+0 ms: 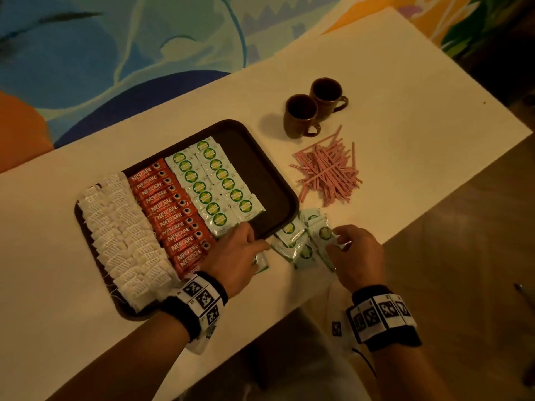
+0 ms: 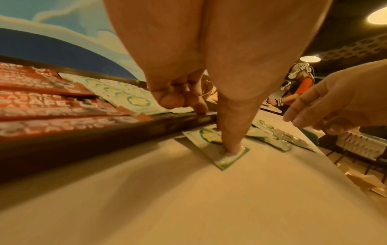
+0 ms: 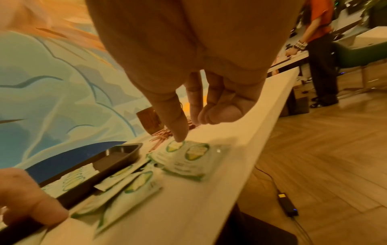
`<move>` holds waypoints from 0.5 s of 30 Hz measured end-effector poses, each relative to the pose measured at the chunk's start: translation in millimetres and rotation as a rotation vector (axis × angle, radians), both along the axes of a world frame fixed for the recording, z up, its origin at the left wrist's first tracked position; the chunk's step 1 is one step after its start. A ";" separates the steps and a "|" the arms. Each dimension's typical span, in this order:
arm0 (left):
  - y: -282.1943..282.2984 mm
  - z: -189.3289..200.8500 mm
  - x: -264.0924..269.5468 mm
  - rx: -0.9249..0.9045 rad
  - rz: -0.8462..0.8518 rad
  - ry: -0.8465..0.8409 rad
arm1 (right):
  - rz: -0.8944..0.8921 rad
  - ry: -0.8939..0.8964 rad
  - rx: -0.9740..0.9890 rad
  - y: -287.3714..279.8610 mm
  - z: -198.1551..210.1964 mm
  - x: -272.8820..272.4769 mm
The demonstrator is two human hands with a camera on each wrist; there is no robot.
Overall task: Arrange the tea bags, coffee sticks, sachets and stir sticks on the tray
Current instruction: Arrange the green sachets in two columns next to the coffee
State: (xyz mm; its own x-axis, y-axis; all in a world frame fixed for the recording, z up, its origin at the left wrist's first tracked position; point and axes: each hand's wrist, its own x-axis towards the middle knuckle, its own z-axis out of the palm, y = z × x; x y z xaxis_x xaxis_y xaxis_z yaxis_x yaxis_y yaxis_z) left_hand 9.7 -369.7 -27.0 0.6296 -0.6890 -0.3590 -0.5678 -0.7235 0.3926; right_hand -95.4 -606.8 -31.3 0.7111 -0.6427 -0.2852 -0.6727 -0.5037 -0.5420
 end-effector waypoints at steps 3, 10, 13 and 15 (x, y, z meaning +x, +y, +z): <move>-2.4 0.3 -2.1 0.017 -0.007 -0.043 | -0.094 0.034 -0.021 -3.0 -2.0 -21.5; -8.7 -2.6 -14.0 0.027 0.015 -0.095 | -0.162 0.132 0.072 9.6 -8.9 -28.7; -11.6 -2.0 -16.5 0.032 0.014 -0.084 | -0.178 0.115 0.085 17.7 -11.8 -27.2; -13.5 -1.7 -17.7 0.034 0.009 -0.071 | -0.182 0.103 0.082 19.4 -12.4 -27.0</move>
